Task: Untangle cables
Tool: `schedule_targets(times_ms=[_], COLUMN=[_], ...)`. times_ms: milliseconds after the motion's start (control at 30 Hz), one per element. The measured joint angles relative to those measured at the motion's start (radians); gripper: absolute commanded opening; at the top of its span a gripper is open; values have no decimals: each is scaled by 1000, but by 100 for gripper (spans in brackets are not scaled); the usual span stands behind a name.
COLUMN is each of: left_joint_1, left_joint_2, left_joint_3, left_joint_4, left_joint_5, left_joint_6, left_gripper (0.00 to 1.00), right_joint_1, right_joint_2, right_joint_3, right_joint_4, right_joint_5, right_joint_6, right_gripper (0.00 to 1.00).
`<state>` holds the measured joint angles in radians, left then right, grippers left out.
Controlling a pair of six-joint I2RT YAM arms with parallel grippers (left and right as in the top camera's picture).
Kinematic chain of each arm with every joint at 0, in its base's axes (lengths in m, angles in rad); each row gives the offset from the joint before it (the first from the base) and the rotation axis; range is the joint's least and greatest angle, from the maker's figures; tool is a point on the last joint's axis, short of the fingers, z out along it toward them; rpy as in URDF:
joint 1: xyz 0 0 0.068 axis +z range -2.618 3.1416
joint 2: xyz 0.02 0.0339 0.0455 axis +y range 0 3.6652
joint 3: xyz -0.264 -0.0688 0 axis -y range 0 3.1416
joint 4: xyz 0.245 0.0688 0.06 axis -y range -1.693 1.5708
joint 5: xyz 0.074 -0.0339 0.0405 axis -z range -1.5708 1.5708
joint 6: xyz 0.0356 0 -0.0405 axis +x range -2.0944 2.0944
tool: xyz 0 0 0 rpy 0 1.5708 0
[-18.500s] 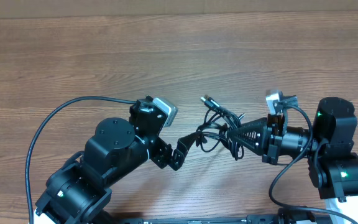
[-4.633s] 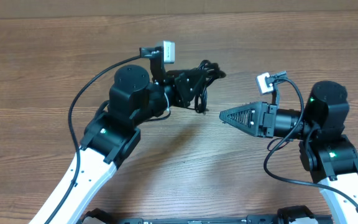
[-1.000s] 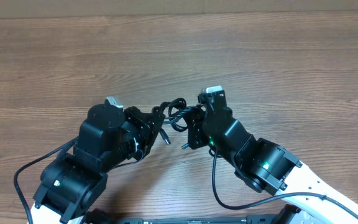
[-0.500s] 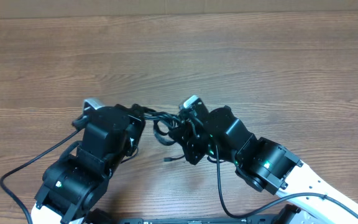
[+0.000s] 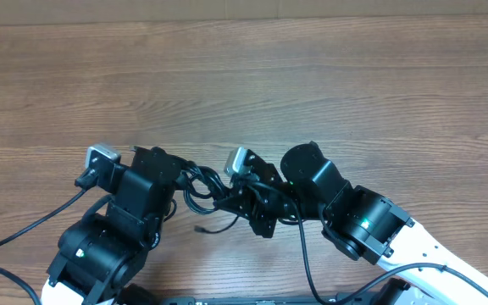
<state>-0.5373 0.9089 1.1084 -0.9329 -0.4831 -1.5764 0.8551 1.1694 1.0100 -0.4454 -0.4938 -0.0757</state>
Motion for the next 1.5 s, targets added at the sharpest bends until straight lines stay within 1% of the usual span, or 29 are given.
schedule_targets(times_ms=[267,567,700,900,1000,1133,1333,1500], left_joint_1=[0,0,0,-1,-1,-1,-1,0], left_joint_2=[0,-6,-10,-10,-10,-10,-10,-10], left_joint_3=[0,0,0,0,-2,-3,-7,-8], left_joint_4=[-11,-5,19,51,87,177,307,320], left_joint_5=[12,47,68,105,136,211,376,428], left_joint_6=[12,51,61,65,67,71,87,87], left_gripper=[4,4,4,4,4,4,4,4], right_joint_1=[-4,-15,-22,-23,-25,-30,-36,-36], right_joint_2=[0,0,0,0,0,0,-17,-31], right_joint_3=[2,4,4,4,6,18,33,39], right_joint_4=[-31,-48,-48,-53,-56,-74,-124,-211], right_joint_5=[-15,-212,-261,-290,-312,-326,-327,-248], right_joint_6=[-47,-285,-340,-372,-383,-404,-423,-426], right_gripper=[4,4,4,4,4,4,5,5])
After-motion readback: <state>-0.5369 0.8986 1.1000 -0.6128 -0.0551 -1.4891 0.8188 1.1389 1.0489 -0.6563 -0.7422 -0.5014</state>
